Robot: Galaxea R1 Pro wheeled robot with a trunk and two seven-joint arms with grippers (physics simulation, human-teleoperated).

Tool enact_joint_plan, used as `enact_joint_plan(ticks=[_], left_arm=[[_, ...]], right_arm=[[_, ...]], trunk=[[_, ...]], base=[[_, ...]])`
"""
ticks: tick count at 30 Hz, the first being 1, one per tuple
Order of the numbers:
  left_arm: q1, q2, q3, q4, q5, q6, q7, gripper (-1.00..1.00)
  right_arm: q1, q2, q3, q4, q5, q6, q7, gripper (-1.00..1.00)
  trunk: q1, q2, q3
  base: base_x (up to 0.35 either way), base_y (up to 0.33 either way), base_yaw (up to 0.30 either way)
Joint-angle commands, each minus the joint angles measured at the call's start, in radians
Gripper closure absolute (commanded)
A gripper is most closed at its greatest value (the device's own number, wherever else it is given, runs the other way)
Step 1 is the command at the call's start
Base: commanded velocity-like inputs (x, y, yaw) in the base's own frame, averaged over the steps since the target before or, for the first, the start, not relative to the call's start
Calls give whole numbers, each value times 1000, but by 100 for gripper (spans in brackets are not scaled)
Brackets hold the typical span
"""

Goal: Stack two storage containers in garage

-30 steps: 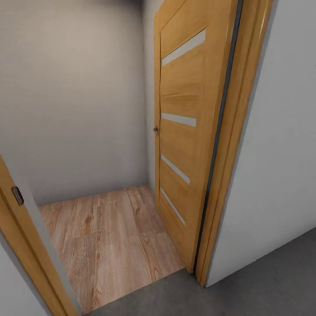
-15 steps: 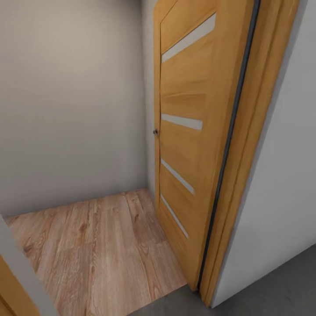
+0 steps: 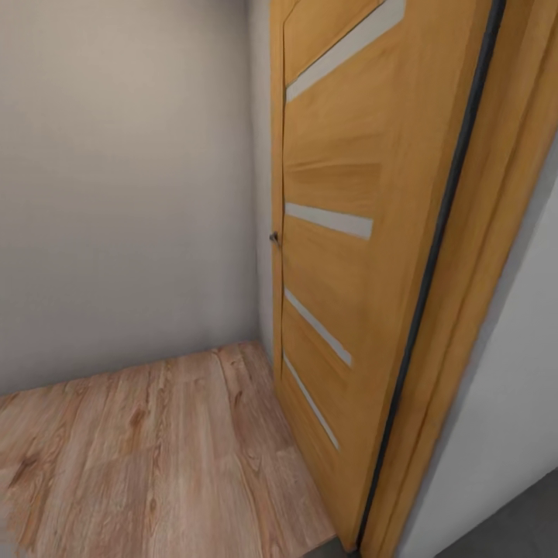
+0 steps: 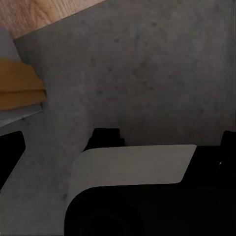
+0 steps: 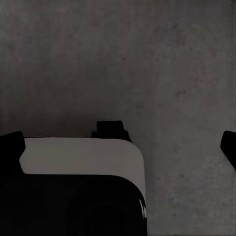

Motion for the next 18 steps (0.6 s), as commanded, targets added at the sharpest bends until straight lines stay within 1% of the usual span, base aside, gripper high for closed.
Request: enact_joint_plan(ticks=[1,5,7,10,18], left_arm=[[-1,0,-7,1,5,-3,3,-100],[-1,0,-7,1,5,-4,3,-100],[-1,0,-7,1,5,-4,4,-100],[-1,1,-7,1,5,-4,4,-100],[-1,1,-7,1,5,-5,5,-100]], right_arm=[[0,0,8,-1,-8,-2,-4,-100],[0,0,9,-1,-8,-2,-4,-100],[0,0,9,-1,-6,-2,-4,-100],[0,0,9,-1,-3,-2,-4,-100],[0,0,12,-1,3,-3,-4,-100]], trunk=[[0,0,-1],[0,0,-1],[0,0,-1],[0,0,-1],[0,0,-1]], base=[[315,0,0],[294,0,0],[168,0,0],[64,0,0],[6,0,0]])
